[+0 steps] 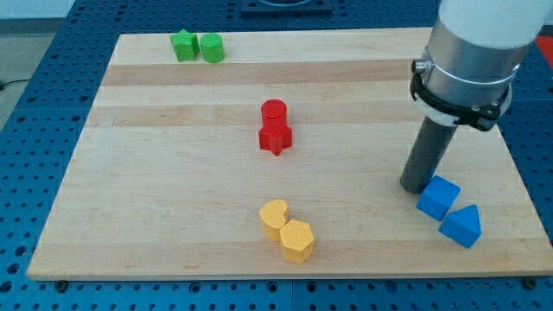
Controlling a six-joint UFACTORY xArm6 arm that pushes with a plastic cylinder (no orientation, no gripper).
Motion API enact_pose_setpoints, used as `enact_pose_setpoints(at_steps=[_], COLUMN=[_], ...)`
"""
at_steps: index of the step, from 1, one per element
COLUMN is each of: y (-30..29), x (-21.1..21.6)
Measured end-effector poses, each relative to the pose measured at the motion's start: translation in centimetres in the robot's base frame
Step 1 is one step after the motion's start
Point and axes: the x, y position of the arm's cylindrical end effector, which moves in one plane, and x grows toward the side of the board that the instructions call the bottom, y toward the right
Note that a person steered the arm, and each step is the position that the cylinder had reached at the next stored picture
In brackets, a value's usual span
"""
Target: Separate the red star from the red circle
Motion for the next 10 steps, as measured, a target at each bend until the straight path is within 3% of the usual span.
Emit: enact_pose_setpoints(at_steps=[2, 7, 8, 10], y=[-1.7, -10.5, -10.6, -20.7], x=[0.0, -4.6, -7.2, -9.1])
